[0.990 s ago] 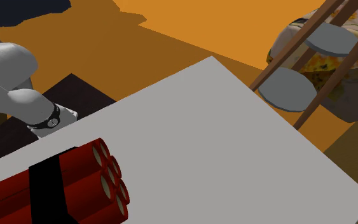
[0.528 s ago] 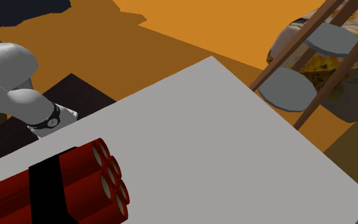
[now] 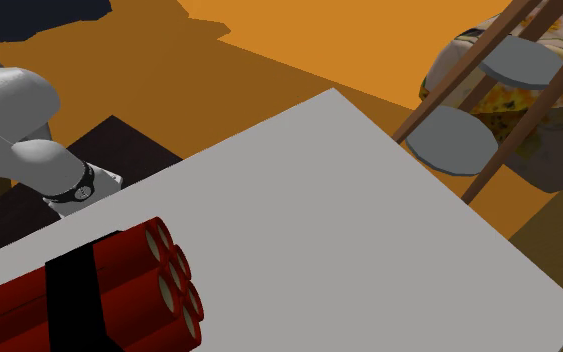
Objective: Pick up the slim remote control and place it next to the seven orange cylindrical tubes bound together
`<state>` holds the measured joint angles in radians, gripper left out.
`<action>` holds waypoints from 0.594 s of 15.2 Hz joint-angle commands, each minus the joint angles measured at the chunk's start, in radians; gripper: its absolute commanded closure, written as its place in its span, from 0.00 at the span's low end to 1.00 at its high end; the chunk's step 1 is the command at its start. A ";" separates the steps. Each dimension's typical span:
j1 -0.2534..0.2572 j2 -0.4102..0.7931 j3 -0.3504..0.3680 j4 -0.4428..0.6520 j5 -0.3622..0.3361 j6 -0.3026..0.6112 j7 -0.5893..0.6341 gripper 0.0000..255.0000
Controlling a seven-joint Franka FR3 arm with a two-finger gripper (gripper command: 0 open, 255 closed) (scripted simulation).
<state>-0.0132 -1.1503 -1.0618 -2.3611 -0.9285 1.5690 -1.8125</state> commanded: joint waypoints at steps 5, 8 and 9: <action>-0.009 -0.014 -0.061 -0.052 -0.053 0.053 0.009 1.00; -0.011 -0.019 -0.094 -0.075 -0.081 0.080 0.015 1.00; -0.011 -0.020 -0.105 -0.082 -0.091 0.089 0.017 1.00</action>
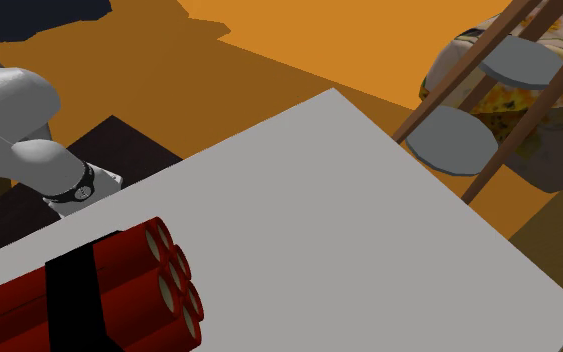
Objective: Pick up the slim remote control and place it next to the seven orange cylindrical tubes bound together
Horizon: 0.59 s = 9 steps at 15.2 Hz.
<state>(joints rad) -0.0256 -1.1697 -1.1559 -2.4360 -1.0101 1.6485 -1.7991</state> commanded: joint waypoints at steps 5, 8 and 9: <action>0.002 -0.005 -0.070 -0.040 -0.059 0.055 0.015 1.00; 0.004 -0.006 -0.107 -0.058 -0.090 0.082 0.022 1.00; 0.005 -0.007 -0.120 -0.063 -0.101 0.091 0.024 1.00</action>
